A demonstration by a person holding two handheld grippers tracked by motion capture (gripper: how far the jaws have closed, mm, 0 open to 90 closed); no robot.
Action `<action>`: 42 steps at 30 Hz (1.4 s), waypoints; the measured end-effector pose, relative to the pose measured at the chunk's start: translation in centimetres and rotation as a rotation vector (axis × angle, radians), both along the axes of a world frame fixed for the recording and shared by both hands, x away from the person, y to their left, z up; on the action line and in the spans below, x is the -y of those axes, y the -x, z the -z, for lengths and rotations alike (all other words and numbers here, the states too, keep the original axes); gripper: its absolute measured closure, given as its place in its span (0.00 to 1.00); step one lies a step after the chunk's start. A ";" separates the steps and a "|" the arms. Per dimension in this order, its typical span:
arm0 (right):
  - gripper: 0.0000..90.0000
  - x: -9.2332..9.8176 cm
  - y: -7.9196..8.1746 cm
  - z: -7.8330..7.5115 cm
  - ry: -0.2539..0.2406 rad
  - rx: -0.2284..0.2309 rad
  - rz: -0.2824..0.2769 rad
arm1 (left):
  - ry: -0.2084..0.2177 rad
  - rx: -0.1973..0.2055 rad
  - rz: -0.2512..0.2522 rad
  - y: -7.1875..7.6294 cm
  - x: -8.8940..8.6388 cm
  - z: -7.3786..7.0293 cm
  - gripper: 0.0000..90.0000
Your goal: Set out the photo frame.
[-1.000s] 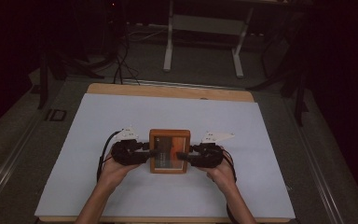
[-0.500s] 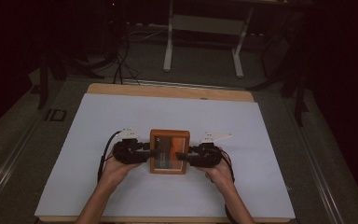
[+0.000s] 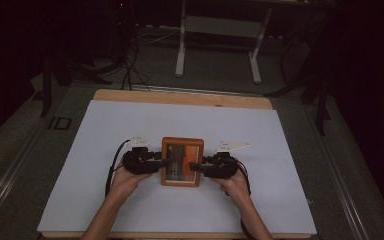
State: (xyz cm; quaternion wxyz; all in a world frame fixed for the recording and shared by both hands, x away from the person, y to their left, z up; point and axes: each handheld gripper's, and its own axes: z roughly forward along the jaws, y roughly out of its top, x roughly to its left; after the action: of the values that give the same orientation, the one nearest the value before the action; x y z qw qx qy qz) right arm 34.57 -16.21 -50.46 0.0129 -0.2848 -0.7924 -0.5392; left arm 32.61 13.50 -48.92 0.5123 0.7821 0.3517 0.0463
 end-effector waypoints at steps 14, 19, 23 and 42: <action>0.64 0.1 -0.4 0.2 -0.011 -0.028 0.014 | -0.005 -0.014 -0.020 -0.1 0.3 0.0 0.65; 0.63 0.0 -0.5 0.3 -0.017 -0.026 0.017 | -0.012 -0.012 -0.016 0.0 0.2 0.0 0.66; 0.62 0.0 -0.4 0.2 0.002 -0.015 0.021 | -0.012 -0.015 -0.020 0.0 0.3 0.0 0.65; 0.49 2.2 0.0 -1.6 0.014 0.036 0.048 | -0.031 -0.023 -0.083 0.8 -1.8 -0.8 0.52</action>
State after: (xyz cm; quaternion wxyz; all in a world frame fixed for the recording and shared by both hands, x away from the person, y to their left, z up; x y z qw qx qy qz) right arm 34.55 -18.37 -48.89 -0.0164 -0.2941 -0.7892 -0.5389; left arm 31.77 15.32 -48.08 0.4936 0.7753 0.3889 0.0637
